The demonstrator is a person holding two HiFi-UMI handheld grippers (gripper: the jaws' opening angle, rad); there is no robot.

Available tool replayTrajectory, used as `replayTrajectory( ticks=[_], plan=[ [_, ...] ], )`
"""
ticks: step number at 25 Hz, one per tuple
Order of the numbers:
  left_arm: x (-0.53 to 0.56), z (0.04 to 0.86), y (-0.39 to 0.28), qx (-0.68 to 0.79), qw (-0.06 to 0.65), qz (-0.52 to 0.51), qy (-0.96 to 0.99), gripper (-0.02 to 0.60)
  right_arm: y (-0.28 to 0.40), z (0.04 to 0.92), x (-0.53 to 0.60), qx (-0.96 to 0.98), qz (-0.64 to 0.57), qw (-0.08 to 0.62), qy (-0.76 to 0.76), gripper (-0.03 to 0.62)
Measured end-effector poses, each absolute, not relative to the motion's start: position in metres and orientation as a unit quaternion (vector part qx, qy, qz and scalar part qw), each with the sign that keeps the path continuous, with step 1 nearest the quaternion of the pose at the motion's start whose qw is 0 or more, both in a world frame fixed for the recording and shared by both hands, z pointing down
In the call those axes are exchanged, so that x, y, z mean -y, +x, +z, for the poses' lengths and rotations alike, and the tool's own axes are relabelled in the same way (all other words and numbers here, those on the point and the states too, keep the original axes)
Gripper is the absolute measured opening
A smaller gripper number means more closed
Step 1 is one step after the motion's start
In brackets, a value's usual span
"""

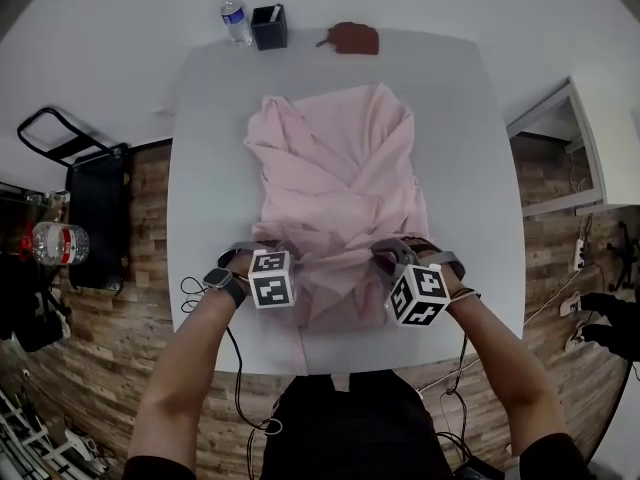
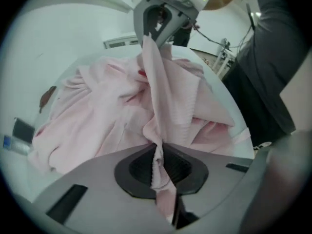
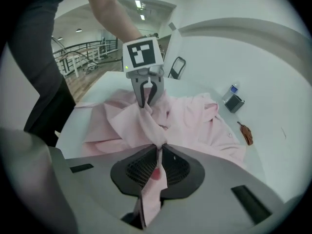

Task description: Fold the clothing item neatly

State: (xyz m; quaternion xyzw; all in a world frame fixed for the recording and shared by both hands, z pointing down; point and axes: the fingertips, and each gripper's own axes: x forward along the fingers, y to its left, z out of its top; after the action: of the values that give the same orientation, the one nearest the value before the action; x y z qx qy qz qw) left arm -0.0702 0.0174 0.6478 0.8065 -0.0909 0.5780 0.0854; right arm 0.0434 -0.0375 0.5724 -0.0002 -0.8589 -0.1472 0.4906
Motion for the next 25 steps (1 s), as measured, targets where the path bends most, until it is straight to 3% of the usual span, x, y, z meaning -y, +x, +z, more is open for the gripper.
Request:
replayTrajectory(
  ticks=[5, 10, 12, 14, 16, 20, 25],
  plan=[
    [0.014, 0.642, -0.104, 0.206, 0.166, 0.542, 0.798, 0.035, 0.039, 0.603, 0.085, 0.832, -0.132, 0.538, 0.02, 0.04],
    [0.013, 0.654, -0.099, 0.192, 0.174, 0.558, 0.788, 0.056, 0.037, 0.64, 0.101, 0.824, -0.128, 0.551, 0.025, 0.043],
    [0.01, 0.65, -0.093, 0.178, 0.171, 0.549, 0.798, 0.091, 0.04, 0.639, 0.104, 0.841, -0.098, 0.532, 0.033, 0.076],
    [0.008, 0.637, -0.091, 0.169, 0.176, 0.531, 0.812, 0.15, 0.045, 0.627, 0.11, 0.859, -0.05, 0.508, 0.041, 0.173],
    [0.008, 0.619, -0.093, 0.165, 0.182, 0.508, 0.825, 0.184, 0.052, 0.6, 0.124, 0.88, -0.002, 0.471, 0.063, 0.216],
    [-0.001, 0.585, -0.109, 0.165, 0.202, 0.481, 0.837, 0.189, 0.058, 0.519, 0.13, 0.92, 0.04, 0.371, 0.118, 0.218],
    [-0.031, 0.552, -0.121, 0.192, 0.2, 0.46, 0.844, 0.189, 0.031, 0.476, -0.007, 0.951, 0.126, 0.28, 0.021, 0.216]
  ],
)
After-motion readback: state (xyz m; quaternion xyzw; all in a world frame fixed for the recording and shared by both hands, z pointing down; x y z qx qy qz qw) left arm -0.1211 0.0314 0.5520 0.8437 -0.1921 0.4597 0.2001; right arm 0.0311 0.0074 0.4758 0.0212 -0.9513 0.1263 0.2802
